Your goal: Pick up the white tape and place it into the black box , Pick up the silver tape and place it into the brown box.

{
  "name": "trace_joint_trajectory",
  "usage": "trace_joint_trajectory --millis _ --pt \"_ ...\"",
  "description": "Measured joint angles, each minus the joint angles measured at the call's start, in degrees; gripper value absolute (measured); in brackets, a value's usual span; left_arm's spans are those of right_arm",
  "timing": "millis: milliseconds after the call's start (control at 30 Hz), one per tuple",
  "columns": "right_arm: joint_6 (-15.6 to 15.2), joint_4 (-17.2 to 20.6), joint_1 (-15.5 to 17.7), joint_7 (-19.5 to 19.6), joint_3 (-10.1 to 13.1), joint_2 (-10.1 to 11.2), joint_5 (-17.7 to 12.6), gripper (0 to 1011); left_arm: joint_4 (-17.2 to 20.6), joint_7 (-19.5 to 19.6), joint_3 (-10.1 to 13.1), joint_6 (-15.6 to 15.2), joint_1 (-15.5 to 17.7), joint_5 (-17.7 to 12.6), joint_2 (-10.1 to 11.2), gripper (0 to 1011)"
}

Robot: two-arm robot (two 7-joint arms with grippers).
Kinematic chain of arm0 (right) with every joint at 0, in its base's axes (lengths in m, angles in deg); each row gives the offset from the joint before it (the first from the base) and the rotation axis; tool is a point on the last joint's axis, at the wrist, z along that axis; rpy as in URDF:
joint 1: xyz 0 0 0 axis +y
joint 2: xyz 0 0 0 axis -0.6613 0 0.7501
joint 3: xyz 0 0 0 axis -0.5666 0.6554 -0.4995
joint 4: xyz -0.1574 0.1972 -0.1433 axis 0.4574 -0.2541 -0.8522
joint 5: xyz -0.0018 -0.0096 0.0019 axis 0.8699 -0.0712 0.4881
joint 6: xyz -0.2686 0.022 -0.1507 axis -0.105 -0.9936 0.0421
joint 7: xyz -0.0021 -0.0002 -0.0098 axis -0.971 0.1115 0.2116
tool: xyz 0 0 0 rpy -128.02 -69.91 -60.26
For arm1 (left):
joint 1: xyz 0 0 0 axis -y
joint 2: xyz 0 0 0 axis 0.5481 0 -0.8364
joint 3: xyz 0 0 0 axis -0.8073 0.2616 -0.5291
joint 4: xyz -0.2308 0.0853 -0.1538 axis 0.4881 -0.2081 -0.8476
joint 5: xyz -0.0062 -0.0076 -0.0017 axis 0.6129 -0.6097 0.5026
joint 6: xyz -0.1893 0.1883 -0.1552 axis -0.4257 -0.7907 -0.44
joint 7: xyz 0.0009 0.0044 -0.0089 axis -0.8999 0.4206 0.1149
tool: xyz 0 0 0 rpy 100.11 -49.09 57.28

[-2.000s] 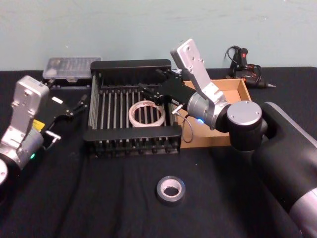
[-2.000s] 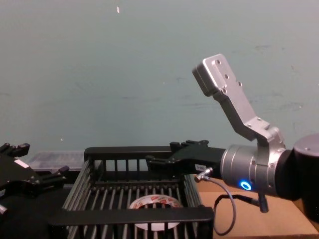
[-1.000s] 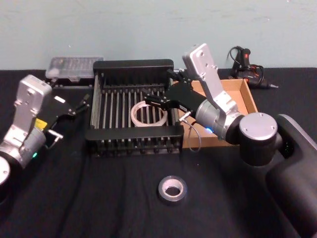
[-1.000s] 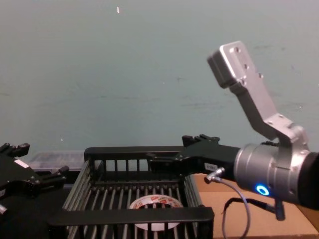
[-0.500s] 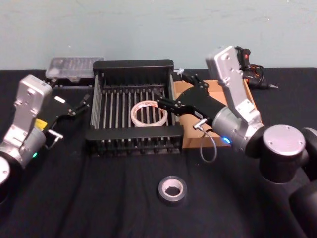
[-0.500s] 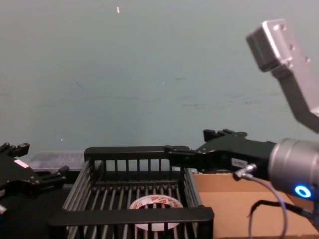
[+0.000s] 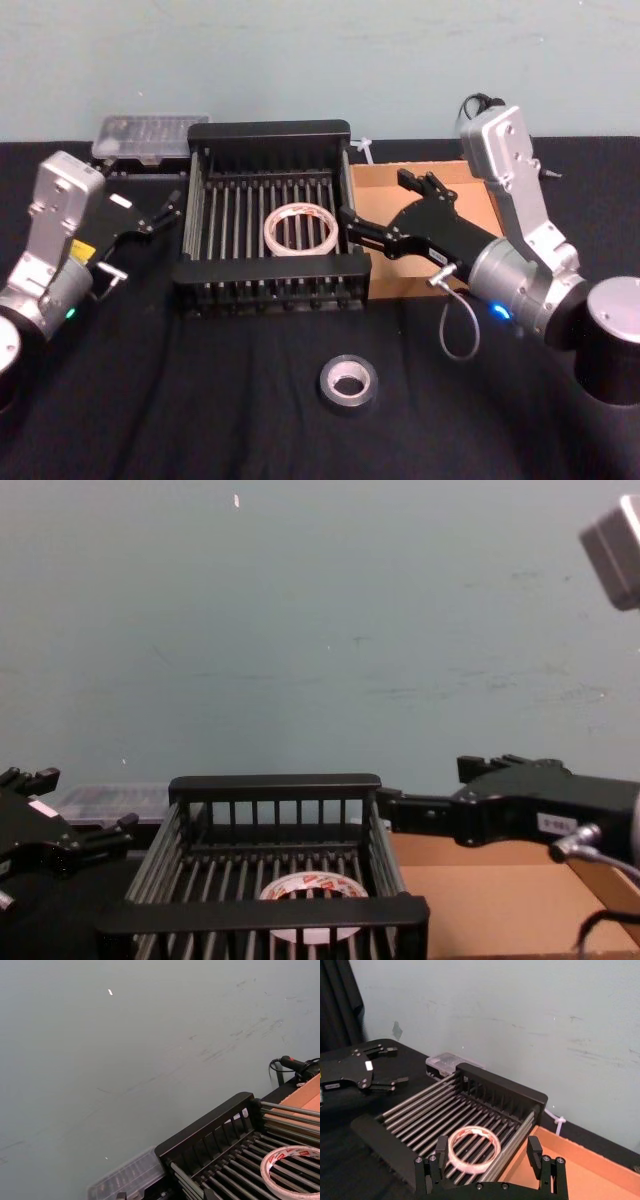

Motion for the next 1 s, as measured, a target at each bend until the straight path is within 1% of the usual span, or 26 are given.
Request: trace_joint_trajectory --millis 133,300,400,567,700,767,833,1000 --pt "-1.49 3.33 2.35 0.02 0.28 1.75 -0.43 1000 0.0 0.0 0.0 0.0 0.0 0.0 0.0 1001" --pt "-3.08 6.14 4.24 0.02 0.28 3.42 -0.41 1000 0.0 0.0 0.0 0.0 0.0 0.0 0.0 1002" --pt "-3.91 7.57 5.05 0.08 0.27 4.12 -0.26 1000 0.0 0.0 0.0 0.0 0.0 0.0 0.0 1001" --pt "-6.38 10.72 7.28 0.18 0.27 5.6 0.14 1000 0.0 0.0 0.0 0.0 0.0 0.0 0.0 1001" --pt "-7.43 12.1 8.3 0.0 0.22 6.32 0.33 1000 0.0 0.0 0.0 0.0 0.0 0.0 0.0 1001" --pt "-8.51 13.16 9.27 -0.13 0.25 6.83 0.36 1000 0.0 0.0 0.0 0.0 0.0 0.0 0.0 1001" --pt "-8.77 13.43 9.52 -0.19 0.28 6.96 0.36 1000 0.0 0.0 0.0 0.0 0.0 0.0 0.0 1001" --pt "-10.17 14.93 11.32 -0.45 0.85 7.74 0.11 1000 0.0 0.0 0.0 0.0 0.0 0.0 0.0 1001"
